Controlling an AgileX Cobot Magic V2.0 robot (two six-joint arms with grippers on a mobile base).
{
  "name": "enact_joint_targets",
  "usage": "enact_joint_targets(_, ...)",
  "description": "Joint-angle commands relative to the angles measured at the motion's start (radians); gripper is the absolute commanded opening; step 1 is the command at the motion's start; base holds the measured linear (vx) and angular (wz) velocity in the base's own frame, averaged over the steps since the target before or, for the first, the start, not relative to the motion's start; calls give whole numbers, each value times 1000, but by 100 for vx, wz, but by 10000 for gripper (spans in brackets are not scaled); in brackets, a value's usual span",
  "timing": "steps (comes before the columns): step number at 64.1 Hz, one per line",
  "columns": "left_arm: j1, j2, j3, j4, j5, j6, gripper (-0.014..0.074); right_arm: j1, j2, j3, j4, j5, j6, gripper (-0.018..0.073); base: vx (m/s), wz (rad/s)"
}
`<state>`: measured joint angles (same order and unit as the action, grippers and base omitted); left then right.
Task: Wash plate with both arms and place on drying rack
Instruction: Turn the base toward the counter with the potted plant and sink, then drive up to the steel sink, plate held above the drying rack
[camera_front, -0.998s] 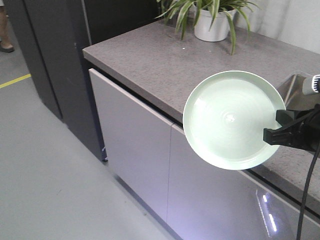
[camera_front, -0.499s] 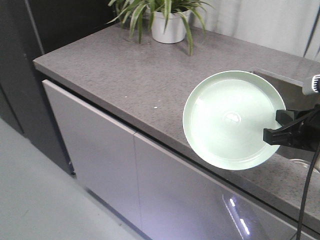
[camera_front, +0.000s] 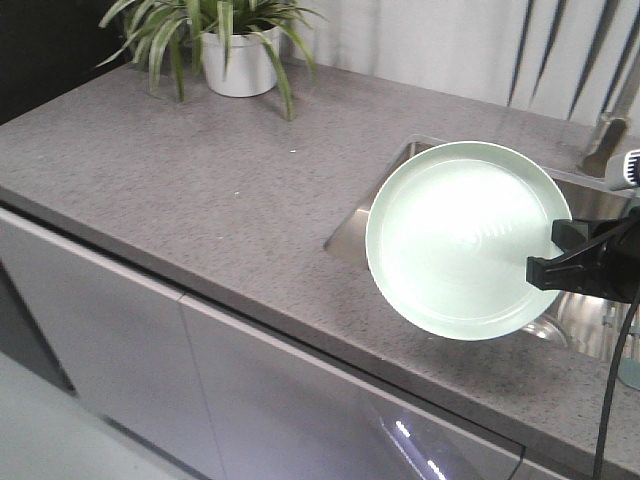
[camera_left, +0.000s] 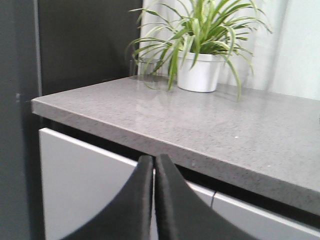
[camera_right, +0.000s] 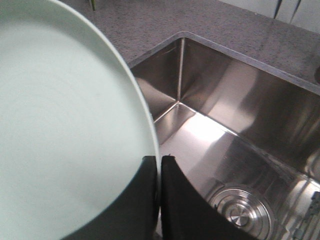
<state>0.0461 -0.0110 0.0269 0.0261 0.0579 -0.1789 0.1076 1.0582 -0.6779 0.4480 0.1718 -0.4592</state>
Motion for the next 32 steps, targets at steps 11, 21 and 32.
enact_joint_targets(11,-7,-16,14,-5,-76,-1,-5,-4,-20,-29,4,-68,-2,-9,8,-30)
enact_joint_targets(21,-7,-16,14,-5,-76,-1,-5,-4,-20,-29,4,-68,-2,-9,8,-30)
enact_joint_targets(32,-7,-16,14,-5,-76,-1,-5,-4,-20,-29,4,-68,-2,-9,7,-29)
